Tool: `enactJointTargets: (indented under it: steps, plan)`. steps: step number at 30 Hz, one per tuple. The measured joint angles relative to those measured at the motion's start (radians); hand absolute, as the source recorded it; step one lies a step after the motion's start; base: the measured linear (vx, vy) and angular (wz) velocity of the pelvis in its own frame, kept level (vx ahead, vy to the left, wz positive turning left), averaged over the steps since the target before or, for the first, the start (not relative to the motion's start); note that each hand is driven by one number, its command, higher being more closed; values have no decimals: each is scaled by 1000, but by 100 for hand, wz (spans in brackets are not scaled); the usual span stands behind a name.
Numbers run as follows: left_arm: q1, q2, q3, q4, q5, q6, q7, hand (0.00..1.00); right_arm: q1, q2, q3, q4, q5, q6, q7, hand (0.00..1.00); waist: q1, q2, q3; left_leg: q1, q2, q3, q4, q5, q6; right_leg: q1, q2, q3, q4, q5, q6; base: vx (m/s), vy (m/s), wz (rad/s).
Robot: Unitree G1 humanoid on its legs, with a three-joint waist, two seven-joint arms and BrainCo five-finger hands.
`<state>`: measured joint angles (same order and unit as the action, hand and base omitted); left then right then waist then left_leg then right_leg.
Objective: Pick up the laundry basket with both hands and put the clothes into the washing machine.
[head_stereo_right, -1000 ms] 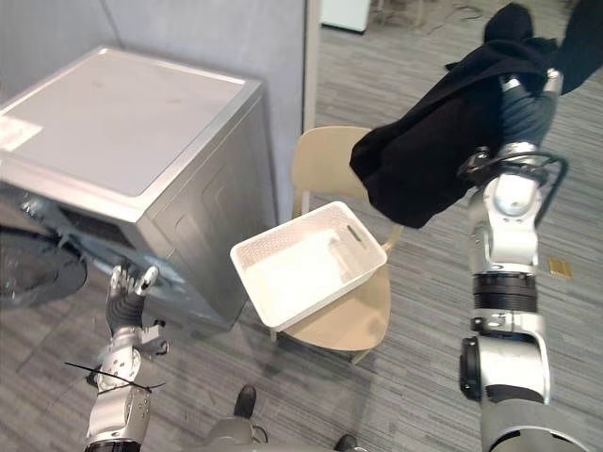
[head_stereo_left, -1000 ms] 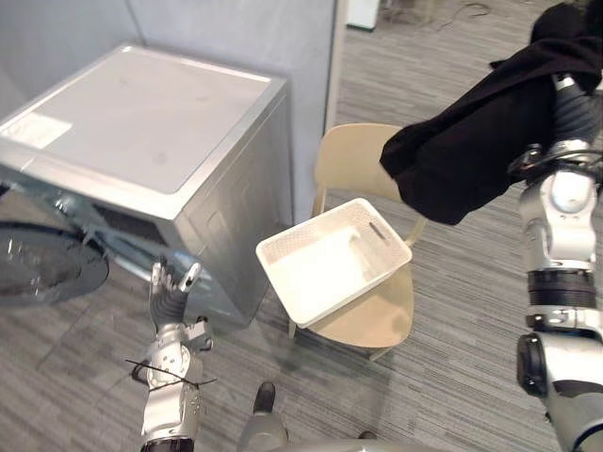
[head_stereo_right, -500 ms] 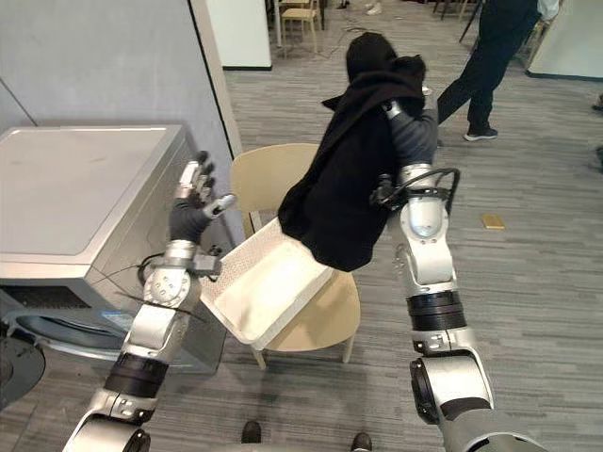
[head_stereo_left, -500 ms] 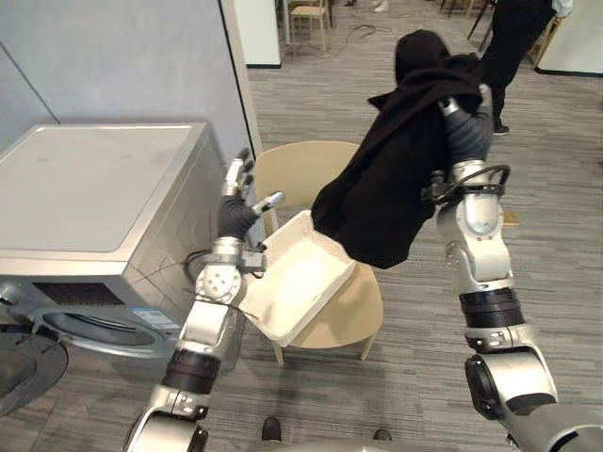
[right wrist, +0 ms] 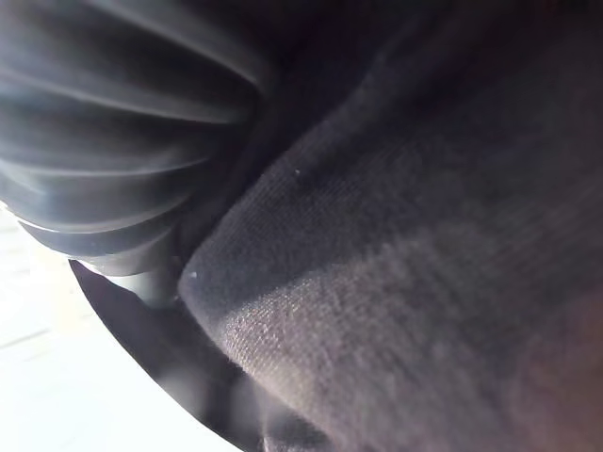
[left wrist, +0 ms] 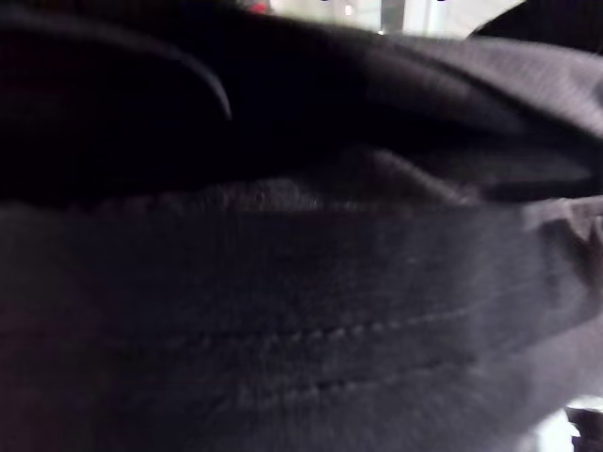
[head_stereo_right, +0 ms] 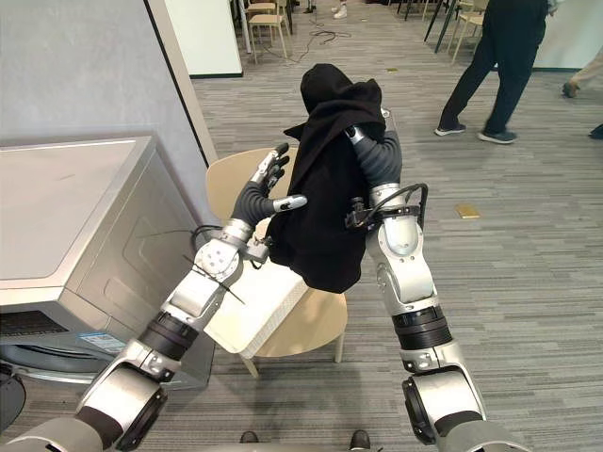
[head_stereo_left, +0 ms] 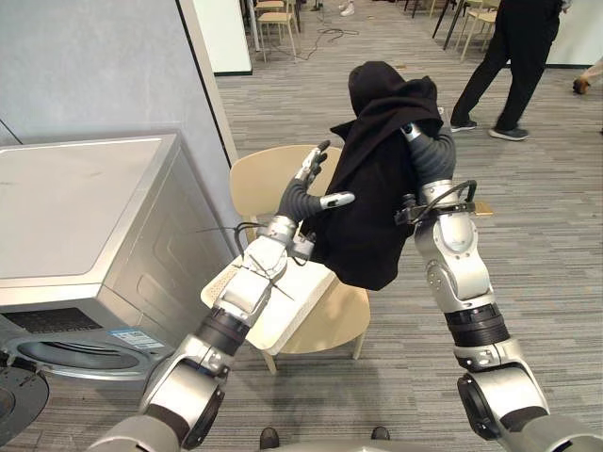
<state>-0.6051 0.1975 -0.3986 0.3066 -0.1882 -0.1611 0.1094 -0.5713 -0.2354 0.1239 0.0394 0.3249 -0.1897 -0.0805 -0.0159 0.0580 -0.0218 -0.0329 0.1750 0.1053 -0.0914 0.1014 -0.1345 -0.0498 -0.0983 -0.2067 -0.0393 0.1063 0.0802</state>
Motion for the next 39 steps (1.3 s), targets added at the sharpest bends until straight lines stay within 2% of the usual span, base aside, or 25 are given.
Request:
enactJointTargets:
  steps: [9, 22, 23, 30, 34, 39]
  plan:
    - [-96, -11, -33, 61, -5, 6, 5, 0, 23, 22, 79, -64, 21, 0, 38, 100, -18, -3, -9, 2, 0, 6, 0, 0, 0, 3, 1, 10, -16, 11, -1, -7, 3, -2]
    - [-181, -38, -65, 137, -134, 25, 5, 0, 29, 20, 91, -66, 41, 0, 38, 100, -32, -4, -9, 2, 1, 17, -1, -1, -1, 5, 5, 20, -36, 22, -1, -6, 2, -2]
    - [-182, -38, -65, 137, -153, 25, 6, 100, 29, 20, 94, -66, 51, 0, 38, 100, -33, -4, -9, 2, 1, 19, -1, -1, -1, 4, 5, 22, -37, 22, -1, -4, 5, -4]
    - [-213, -41, -69, 137, -195, 25, 8, 100, 69, 7, 95, -102, 70, -1, 38, 100, -37, -8, -11, 2, 3, 36, -1, -1, -1, -7, 7, 39, -41, 27, -6, -10, 4, -8]
    - [-233, -41, -69, 137, -204, 25, 26, 100, 95, 7, 112, -137, 70, -7, 37, 100, -58, -12, -12, -1, 3, 38, -1, -1, -1, -6, 9, 42, -54, 36, -5, -5, 1, -2]
    - [-239, -63, -70, 137, -226, 26, 25, 100, 98, -2, 112, -142, 70, -29, 37, 100, -64, -18, -14, -1, 4, 40, -1, -1, -2, -6, 9, 43, -55, 37, -5, 0, 0, 0]
